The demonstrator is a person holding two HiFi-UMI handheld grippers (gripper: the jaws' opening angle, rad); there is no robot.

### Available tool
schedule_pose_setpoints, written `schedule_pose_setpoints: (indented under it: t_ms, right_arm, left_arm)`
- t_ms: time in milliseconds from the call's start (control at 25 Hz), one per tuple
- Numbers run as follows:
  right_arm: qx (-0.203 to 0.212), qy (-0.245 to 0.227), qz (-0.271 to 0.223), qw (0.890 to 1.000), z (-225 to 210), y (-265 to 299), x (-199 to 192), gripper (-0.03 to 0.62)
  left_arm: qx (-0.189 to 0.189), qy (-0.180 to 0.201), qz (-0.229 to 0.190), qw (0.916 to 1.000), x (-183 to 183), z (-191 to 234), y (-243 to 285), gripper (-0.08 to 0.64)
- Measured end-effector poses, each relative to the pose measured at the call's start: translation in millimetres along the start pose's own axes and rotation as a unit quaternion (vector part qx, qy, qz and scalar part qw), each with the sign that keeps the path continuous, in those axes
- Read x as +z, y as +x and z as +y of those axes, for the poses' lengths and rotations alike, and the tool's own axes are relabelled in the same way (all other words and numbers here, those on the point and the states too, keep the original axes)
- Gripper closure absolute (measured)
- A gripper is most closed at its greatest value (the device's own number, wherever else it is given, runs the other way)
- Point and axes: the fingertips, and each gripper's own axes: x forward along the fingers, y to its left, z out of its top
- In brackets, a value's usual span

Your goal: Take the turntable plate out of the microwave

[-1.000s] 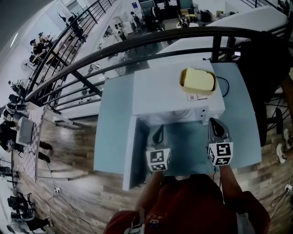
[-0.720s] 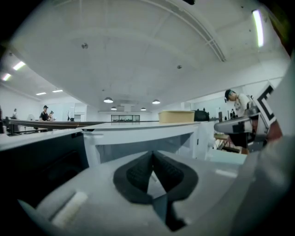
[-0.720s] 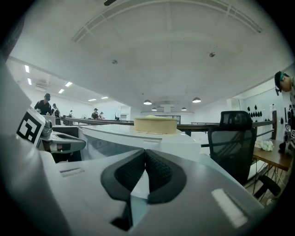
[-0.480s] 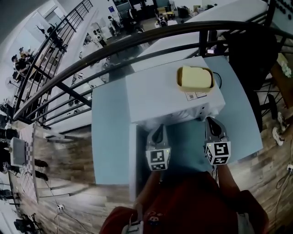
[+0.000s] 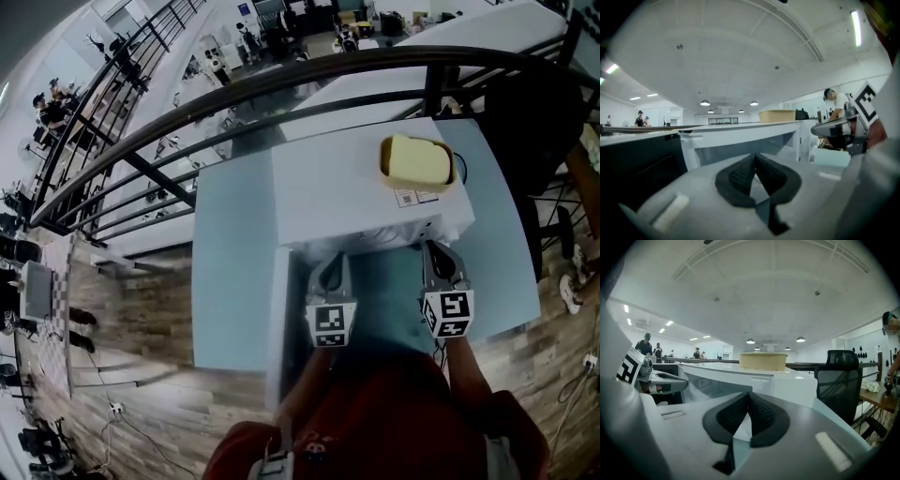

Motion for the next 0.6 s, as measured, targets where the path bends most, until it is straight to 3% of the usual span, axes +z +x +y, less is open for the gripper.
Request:
schedule_pose_setpoints:
  t_ms: [400, 600]
  right_arm:
    - [0.039, -0.01, 0.011, 0.999, 28.8, 20.2, -8.3, 0.591]
    - [0.068, -0.046, 0.032, 0.996, 47.8, 40.2, -24.2, 0.591]
  left_arm:
    - [0.015, -0.008, 0.01, 0.9998, -10.7, 12.4, -5.9, 0.561]
    - [0.027, -0.014, 0.011, 0.9995, -15.9, 21.4, -8.7, 0.561]
